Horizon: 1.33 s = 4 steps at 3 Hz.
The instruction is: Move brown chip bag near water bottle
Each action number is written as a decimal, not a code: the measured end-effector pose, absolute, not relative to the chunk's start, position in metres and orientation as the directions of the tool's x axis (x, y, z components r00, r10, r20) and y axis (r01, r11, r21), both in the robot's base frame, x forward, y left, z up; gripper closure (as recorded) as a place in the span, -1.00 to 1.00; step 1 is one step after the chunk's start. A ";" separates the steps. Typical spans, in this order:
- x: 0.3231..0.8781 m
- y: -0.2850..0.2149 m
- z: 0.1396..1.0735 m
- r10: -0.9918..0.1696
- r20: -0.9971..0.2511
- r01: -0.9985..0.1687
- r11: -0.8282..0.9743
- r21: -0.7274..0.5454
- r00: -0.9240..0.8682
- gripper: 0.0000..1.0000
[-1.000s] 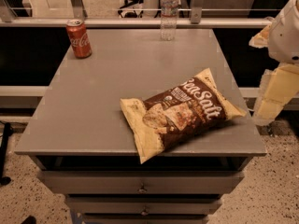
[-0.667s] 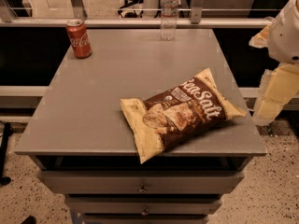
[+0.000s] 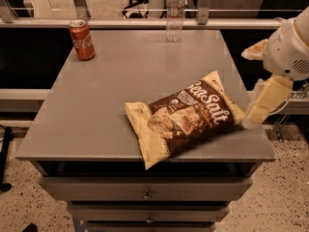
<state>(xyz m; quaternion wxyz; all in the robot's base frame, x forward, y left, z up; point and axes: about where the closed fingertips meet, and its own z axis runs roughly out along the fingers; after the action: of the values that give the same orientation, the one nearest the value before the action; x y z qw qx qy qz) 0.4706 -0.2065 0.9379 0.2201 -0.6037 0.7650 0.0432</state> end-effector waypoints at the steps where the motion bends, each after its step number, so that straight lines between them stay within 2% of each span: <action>1: 0.493 -0.192 0.904 -0.841 -0.510 -0.951 0.281 -0.127 -0.180 -1.00; 2: 0.501 -0.181 0.887 -0.803 -0.562 -0.953 0.292 -0.077 -0.201 -1.00; 3: 0.507 -0.172 0.869 -0.765 -0.598 -0.949 0.315 -0.025 -0.238 -0.68; 4: 0.514 -0.169 0.856 -0.734 -0.622 -0.940 0.341 0.012 -0.274 -0.08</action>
Offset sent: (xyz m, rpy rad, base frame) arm 0.0416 0.0344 -0.0716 0.3037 0.1049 -0.0067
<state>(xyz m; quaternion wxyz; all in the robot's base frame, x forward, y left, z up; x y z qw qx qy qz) 0.5141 -0.1689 0.8563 0.2664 -0.5405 0.7742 0.1938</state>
